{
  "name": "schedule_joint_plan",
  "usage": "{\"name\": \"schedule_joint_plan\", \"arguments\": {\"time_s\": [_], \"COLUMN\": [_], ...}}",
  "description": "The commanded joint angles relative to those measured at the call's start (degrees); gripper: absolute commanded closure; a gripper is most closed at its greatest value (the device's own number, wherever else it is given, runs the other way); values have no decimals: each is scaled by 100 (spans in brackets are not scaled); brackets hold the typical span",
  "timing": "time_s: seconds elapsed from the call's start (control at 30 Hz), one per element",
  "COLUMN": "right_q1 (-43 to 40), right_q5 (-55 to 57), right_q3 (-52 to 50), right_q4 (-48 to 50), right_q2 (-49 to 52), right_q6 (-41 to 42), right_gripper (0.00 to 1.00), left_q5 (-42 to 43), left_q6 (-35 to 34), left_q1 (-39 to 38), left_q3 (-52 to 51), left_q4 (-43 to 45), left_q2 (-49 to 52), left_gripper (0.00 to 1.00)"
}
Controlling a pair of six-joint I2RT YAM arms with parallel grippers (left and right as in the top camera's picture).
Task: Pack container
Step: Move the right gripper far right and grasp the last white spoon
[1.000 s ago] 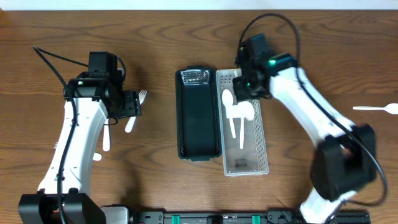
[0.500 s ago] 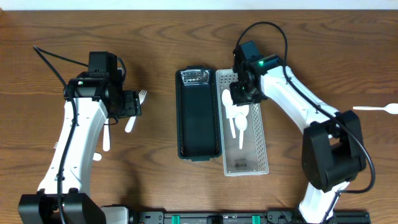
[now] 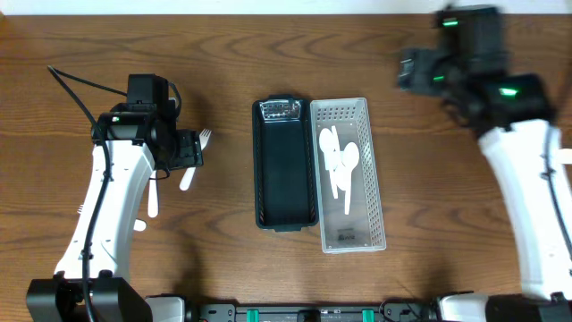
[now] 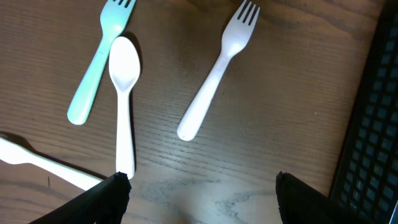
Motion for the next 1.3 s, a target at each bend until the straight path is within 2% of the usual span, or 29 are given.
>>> {"name": "schedule_joint_plan", "arguments": {"time_s": [0.0,0.1,0.23,0.27,0.3,0.33,0.57,0.97,1.27], "right_q1": [-966,-1878,-2833,-3034,-3195,-3388,-4260,-4564,-4575], "right_q5": [76,184,302,299,299,299,-153,-282,-262], "right_q3": [-17,-17,-17,-17,-17,-17,-9,1056,1189], "right_q4": [-109,-168,-356,-422,-472,-503,-420,-575,-511], "right_q2": [146,321,741,883,1012,1200,2243,3576,4103], "right_q6": [1078,1832,2671,2828,2942,2999,3005,2693,2719], "right_gripper": [22,29,42,42,37,36,37,38,38], "left_q5": [-9,-9,-9,-9,-9,-9,-9,-9,-9], "left_q6": [-15,-15,-15,-15,-15,-15,-15,-15,-15], "left_q1": [15,15,15,15,15,15,15,15,15], "left_q3": [63,63,63,63,63,63,63,63,63], "left_q4": [-2,-7,-9,-11,-11,-11,-9,-17,-26], "left_q2": [28,28,28,28,28,28,28,28,28], "left_gripper": [22,23,22,22,23,22,22,22,22]}}
